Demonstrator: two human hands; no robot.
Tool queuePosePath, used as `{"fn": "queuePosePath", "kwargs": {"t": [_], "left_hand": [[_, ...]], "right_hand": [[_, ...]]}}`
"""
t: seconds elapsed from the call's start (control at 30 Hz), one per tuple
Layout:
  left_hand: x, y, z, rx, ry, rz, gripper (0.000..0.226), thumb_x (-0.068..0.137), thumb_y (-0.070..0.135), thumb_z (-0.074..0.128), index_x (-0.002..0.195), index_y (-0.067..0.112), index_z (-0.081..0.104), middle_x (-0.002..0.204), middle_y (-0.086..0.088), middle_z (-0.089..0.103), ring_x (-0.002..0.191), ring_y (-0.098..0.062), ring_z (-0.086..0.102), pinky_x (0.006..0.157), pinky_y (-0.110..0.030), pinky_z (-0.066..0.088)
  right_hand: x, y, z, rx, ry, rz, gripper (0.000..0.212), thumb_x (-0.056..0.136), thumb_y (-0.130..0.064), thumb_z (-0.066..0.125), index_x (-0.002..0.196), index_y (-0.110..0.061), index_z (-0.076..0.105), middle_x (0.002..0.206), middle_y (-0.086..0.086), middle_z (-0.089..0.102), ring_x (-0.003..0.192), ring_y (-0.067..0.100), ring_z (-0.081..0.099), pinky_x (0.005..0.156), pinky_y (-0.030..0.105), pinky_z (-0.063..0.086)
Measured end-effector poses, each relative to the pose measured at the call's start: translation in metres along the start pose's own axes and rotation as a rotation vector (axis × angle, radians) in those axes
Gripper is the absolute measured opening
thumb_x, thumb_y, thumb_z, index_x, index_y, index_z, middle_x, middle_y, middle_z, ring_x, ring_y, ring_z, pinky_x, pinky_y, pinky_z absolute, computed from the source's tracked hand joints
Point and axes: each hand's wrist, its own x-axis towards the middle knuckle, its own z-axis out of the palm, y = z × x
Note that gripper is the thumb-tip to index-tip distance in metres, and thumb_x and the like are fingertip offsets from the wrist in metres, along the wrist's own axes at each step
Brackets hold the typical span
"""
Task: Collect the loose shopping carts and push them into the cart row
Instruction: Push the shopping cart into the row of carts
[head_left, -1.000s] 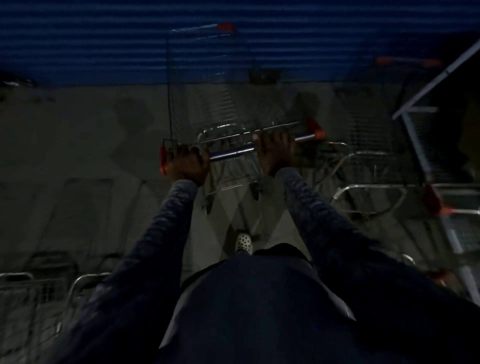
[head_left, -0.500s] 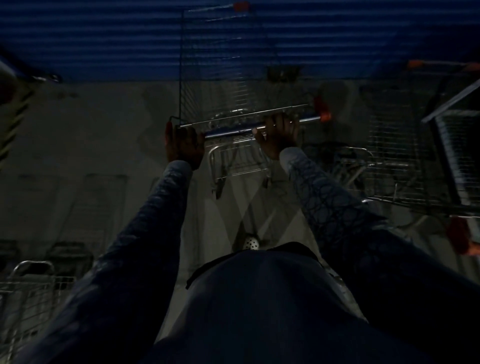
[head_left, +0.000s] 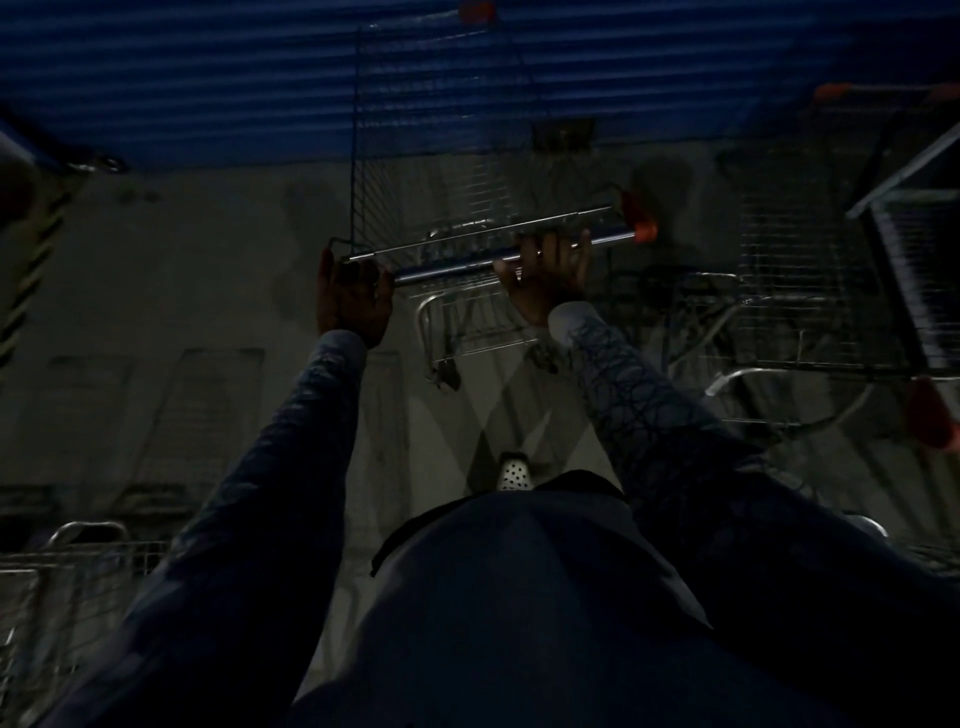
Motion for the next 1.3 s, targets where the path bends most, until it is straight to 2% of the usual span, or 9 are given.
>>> {"fn": "queuePosePath", "kwargs": {"t": [0.1, 0.23, 0.4, 0.57, 0.73, 0.9, 1.0, 1.17, 1.3], "left_hand": [[-0.020, -0.014, 0.005, 0.028, 0.063, 0.083, 0.027, 0.095, 0.016, 0.051, 0.093, -0.006, 0.067, 0.087, -0.025, 0.068, 0.094, -0.046, 0.065, 0.105, -0.066, 0.040], [-0.052, -0.036, 0.010, 0.096, -0.053, 0.086, 0.057, 0.102, 0.033, 0.022, 0.106, 0.000, 0.068, 0.106, -0.022, 0.069, 0.108, -0.044, 0.058, 0.117, -0.058, 0.025], [-0.123, -0.057, -0.014, 0.066, 0.045, 0.100, 0.048, 0.100, 0.024, 0.032, 0.106, -0.008, 0.067, 0.106, -0.030, 0.067, 0.108, -0.048, 0.059, 0.117, -0.059, 0.025], [-0.211, -0.100, -0.024, 0.215, -0.166, 0.088, 0.068, 0.098, 0.043, 0.010, 0.121, 0.008, 0.064, 0.119, -0.016, 0.065, 0.119, -0.037, 0.051, 0.122, -0.052, 0.012], [-0.311, -0.115, -0.040, 0.011, -0.065, -0.045, 0.071, 0.096, 0.061, 0.029, 0.104, 0.002, 0.067, 0.109, -0.016, 0.067, 0.121, -0.034, 0.051, 0.123, -0.046, 0.011], [-0.410, -0.125, -0.058, -0.016, -0.084, -0.084, 0.085, 0.091, 0.073, 0.024, 0.116, 0.004, 0.066, 0.122, -0.014, 0.065, 0.132, -0.035, 0.043, 0.122, -0.046, 0.008], [-0.463, -0.128, -0.076, -0.017, -0.105, -0.101, 0.090, 0.089, 0.077, 0.019, 0.123, 0.006, 0.064, 0.128, -0.013, 0.063, 0.136, -0.033, 0.040, 0.123, -0.045, 0.005], [-0.556, -0.124, -0.104, -0.049, -0.061, -0.152, 0.090, 0.087, 0.074, 0.022, 0.117, 0.001, 0.065, 0.124, -0.017, 0.063, 0.135, -0.035, 0.040, 0.123, -0.047, 0.012], [-0.629, -0.116, -0.123, -0.052, -0.048, -0.161, 0.093, 0.085, 0.075, 0.016, 0.116, 0.001, 0.063, 0.126, -0.017, 0.061, 0.135, -0.033, 0.037, 0.122, -0.047, 0.010]], "right_hand": [[-0.020, -0.007, 0.003, -0.004, -0.010, 0.007, 0.060, 0.099, -0.063, 0.026, 0.141, -0.023, 0.043, 0.145, 0.007, 0.036, 0.146, 0.027, 0.019, 0.120, 0.057, -0.011], [-0.055, -0.022, 0.008, 0.026, -0.009, 0.015, 0.060, 0.099, -0.063, 0.028, 0.142, -0.024, 0.042, 0.146, 0.007, 0.037, 0.146, 0.027, 0.020, 0.120, 0.056, -0.010], [-0.129, -0.060, 0.018, 0.040, 0.041, 0.013, 0.058, 0.097, -0.063, 0.031, 0.137, -0.024, 0.047, 0.140, 0.006, 0.042, 0.143, 0.028, 0.026, 0.120, 0.056, -0.006], [-0.225, -0.098, 0.035, 0.034, 0.111, -0.004, 0.059, 0.097, -0.064, 0.033, 0.134, -0.022, 0.050, 0.137, 0.008, 0.046, 0.137, 0.029, 0.033, 0.118, 0.056, -0.003], [-0.313, -0.127, 0.039, -0.071, 0.176, -0.026, 0.061, 0.092, -0.068, 0.032, 0.123, -0.025, 0.061, 0.122, 0.006, 0.061, 0.125, 0.029, 0.050, 0.114, 0.050, 0.010], [-0.394, -0.144, 0.031, 0.021, 0.043, -0.008, 0.049, 0.100, -0.059, 0.034, 0.126, -0.028, 0.060, 0.139, 0.002, 0.055, 0.137, 0.028, 0.037, 0.116, 0.047, 0.006], [-0.445, -0.157, 0.037, 0.034, 0.038, 0.008, 0.063, 0.094, -0.068, 0.022, 0.124, -0.030, 0.062, 0.139, 0.001, 0.055, 0.138, 0.030, 0.037, 0.117, 0.051, 0.010], [-0.540, -0.175, 0.037, -0.021, 0.026, 0.001, 0.051, 0.101, -0.062, 0.028, 0.126, -0.028, 0.057, 0.137, 0.001, 0.053, 0.136, 0.026, 0.037, 0.117, 0.050, 0.006], [-0.605, -0.172, 0.039, -0.033, -0.031, -0.038, 0.053, 0.099, -0.066, 0.022, 0.125, -0.033, 0.054, 0.137, -0.002, 0.052, 0.136, 0.025, 0.036, 0.116, 0.053, 0.005]]}}
